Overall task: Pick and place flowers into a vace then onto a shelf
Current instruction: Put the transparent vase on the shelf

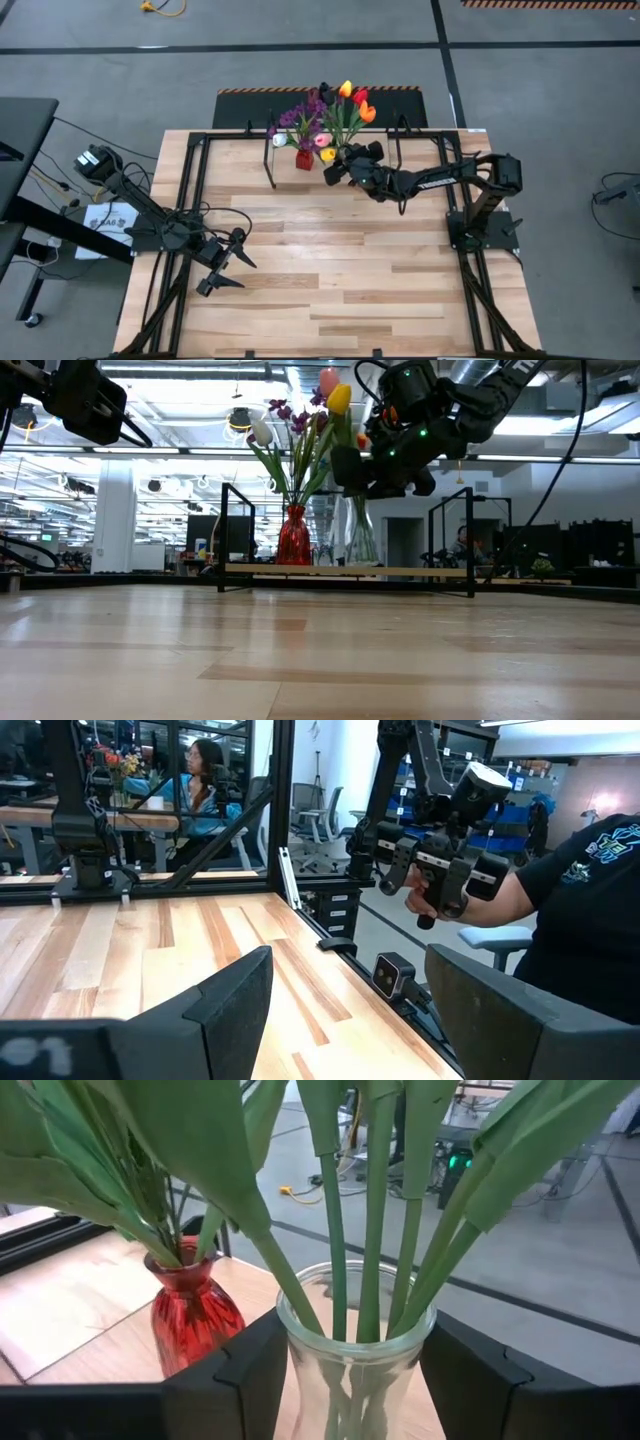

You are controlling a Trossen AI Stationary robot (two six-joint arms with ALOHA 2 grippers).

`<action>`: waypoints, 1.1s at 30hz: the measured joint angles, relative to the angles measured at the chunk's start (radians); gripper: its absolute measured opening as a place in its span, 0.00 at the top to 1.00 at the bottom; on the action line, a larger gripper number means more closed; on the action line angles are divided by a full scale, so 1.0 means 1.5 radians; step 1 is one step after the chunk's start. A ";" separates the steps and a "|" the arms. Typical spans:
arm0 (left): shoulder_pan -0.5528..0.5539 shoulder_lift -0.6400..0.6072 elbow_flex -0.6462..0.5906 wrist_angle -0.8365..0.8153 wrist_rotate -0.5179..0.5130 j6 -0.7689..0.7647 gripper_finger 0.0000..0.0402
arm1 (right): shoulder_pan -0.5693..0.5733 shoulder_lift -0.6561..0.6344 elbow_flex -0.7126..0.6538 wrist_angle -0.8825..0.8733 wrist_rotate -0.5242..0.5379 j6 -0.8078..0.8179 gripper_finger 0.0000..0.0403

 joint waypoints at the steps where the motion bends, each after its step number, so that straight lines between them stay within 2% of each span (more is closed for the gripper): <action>1: 0.000 0.000 0.000 0.000 0.000 0.000 0.37 | 0.001 0.000 0.000 -0.002 0.006 0.003 0.52; 7: 0.000 0.000 0.000 0.000 0.000 0.000 0.37 | 0.005 0.000 0.000 -0.008 0.012 0.003 0.44; 23: 0.000 0.000 0.000 0.000 0.000 0.000 0.37 | 0.025 -0.001 -0.001 -0.032 0.011 0.003 0.39; 33: 0.000 0.000 0.000 0.001 0.000 -0.001 0.37 | 0.042 -0.043 -0.001 -0.086 0.011 0.004 0.35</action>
